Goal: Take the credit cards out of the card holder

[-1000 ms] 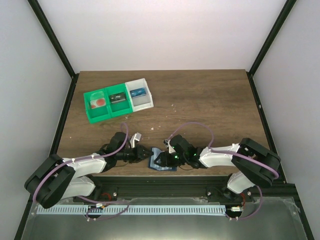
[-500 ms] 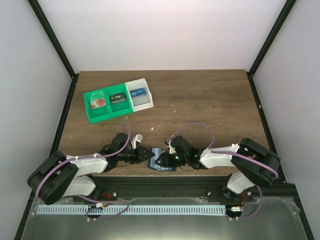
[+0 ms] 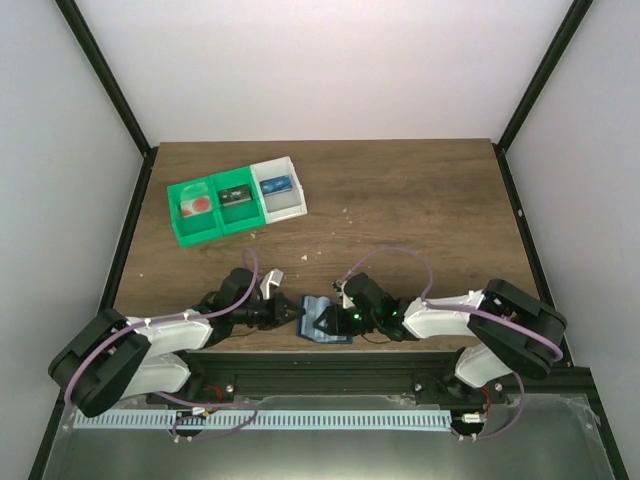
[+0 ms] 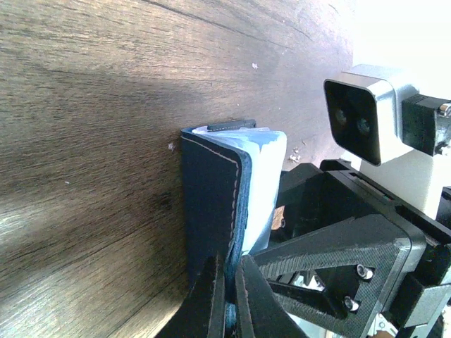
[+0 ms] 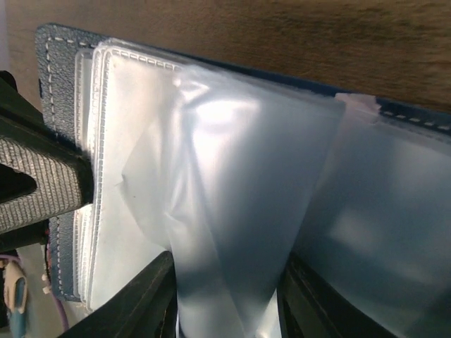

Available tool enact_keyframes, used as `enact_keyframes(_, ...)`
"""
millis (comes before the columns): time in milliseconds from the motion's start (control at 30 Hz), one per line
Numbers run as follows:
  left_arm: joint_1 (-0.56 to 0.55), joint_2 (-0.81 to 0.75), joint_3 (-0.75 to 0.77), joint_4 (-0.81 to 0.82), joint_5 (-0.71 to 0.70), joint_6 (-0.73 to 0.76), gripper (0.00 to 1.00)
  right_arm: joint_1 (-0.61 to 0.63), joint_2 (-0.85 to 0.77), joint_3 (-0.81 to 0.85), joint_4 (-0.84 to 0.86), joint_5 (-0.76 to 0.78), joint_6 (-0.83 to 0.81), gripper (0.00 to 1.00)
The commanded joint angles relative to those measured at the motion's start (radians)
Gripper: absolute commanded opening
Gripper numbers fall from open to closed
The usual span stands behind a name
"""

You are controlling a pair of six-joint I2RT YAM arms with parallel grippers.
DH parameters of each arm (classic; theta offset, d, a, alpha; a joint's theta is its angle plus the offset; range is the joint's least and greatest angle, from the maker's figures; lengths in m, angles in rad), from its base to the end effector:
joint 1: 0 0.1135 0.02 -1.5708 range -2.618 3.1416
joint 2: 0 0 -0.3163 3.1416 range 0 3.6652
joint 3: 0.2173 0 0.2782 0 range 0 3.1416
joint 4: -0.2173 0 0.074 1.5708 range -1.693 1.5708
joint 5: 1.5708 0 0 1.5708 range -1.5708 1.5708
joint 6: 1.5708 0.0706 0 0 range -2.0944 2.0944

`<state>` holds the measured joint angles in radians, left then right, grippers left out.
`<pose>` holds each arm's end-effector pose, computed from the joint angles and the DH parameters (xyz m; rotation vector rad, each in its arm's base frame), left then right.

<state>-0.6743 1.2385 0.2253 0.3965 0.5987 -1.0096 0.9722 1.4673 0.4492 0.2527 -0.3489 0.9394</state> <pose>0.1465 -0.1681 0.1372 -0.0241 2.5456 -1.4860 0.1391 0.2467 0.1311 -0.2461 2.6868 1.2097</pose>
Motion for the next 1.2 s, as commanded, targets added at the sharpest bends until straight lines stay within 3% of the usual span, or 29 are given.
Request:
enact_keyframes(0,-0.005,-0.022,-0.001,-0.002,0.008,0.023,0.00,0.006,-0.051,0.004,-0.102,0.084,-0.003,0.41)
enact_keyframes(333,-0.006,-0.051,0.011,-0.047,-0.015,0.036,0.00,0.006,-0.290,0.030,-0.464,0.318,0.022,0.42)
enact_keyframes(467,-0.005,-0.053,0.014,-0.057,-0.021,0.036,0.00,0.006,-0.354,0.056,-0.492,0.305,0.035,0.42)
enact_keyframes(567,-0.005,-0.053,0.015,-0.058,-0.023,0.036,0.00,0.008,-0.381,0.062,-0.389,0.225,0.031,0.43)
enact_keyframes(933,-0.007,-0.054,0.014,-0.055,-0.039,0.025,0.00,0.037,-0.168,0.158,-0.271,0.135,0.049,0.63)
enact_keyframes(1167,-0.007,-0.041,0.018,-0.050,-0.036,0.025,0.00,0.064,-0.060,0.204,-0.258,0.114,0.045,0.67)
